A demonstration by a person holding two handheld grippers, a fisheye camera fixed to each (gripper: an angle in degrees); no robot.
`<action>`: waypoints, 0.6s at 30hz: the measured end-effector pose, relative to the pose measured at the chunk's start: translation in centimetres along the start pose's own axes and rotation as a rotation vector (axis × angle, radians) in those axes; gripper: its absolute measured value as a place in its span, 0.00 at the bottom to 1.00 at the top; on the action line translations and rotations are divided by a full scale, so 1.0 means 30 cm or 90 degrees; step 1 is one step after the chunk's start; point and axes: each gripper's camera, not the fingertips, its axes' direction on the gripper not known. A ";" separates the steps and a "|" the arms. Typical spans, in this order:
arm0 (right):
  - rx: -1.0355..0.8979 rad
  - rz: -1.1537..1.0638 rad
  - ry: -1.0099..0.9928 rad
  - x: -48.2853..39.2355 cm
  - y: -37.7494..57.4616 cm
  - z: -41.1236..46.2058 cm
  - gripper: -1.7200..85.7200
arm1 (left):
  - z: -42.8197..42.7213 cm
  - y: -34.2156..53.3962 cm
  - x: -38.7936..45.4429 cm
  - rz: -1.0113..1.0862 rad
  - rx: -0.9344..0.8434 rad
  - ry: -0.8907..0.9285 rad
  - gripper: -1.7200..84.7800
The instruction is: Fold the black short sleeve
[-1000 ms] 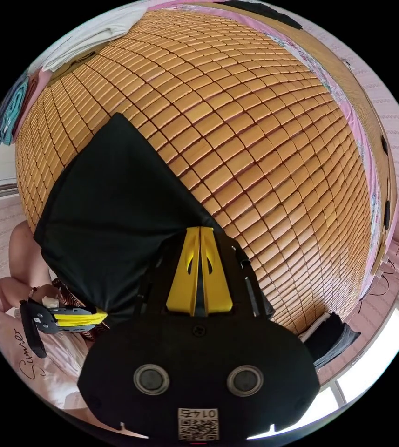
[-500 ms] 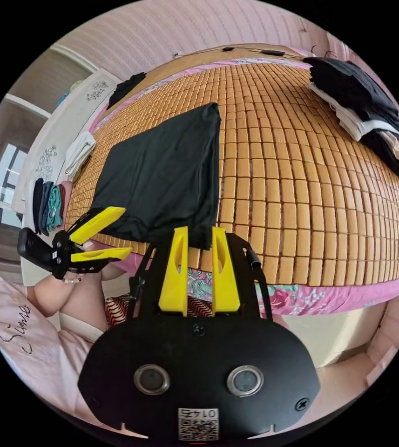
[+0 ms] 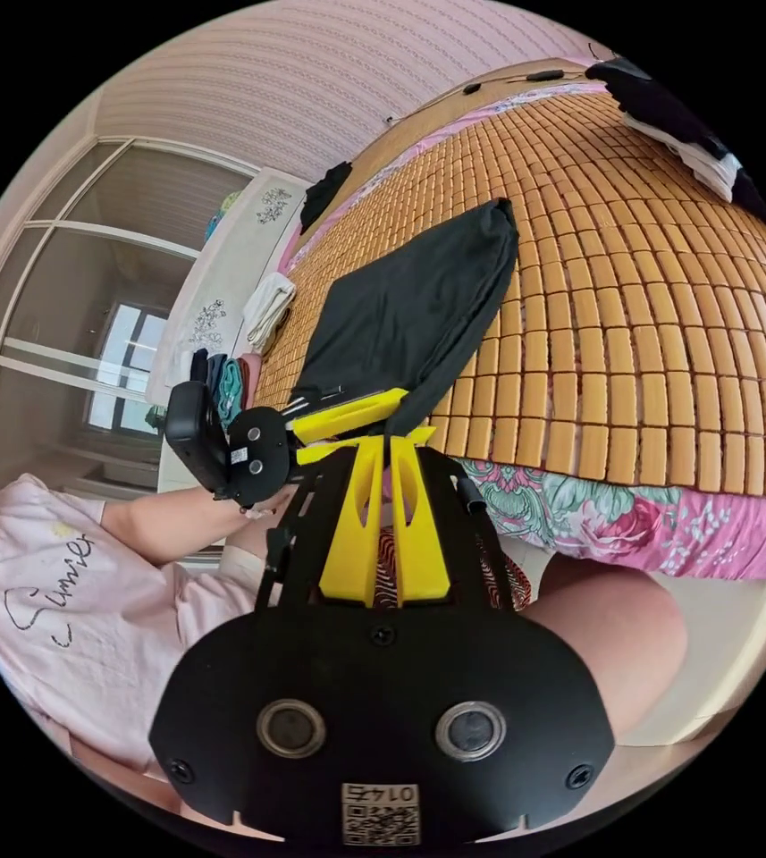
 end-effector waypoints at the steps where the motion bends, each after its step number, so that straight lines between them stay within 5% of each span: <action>1: -0.029 -0.013 -0.011 0.009 0.046 0.022 0.03 | -0.024 0.019 0.010 -0.013 -0.024 -0.001 0.04; 6: -0.059 -0.029 0.009 0.062 0.209 0.071 0.06 | -0.133 0.122 0.091 0.018 -0.039 0.028 0.01; 11: 0.083 0.115 0.106 0.285 0.229 0.049 0.19 | -0.239 0.223 0.125 0.050 -0.009 0.018 0.01; 18: 0.161 0.202 0.047 0.478 0.212 0.160 0.13 | -0.284 0.295 0.090 0.054 -0.008 -0.001 0.01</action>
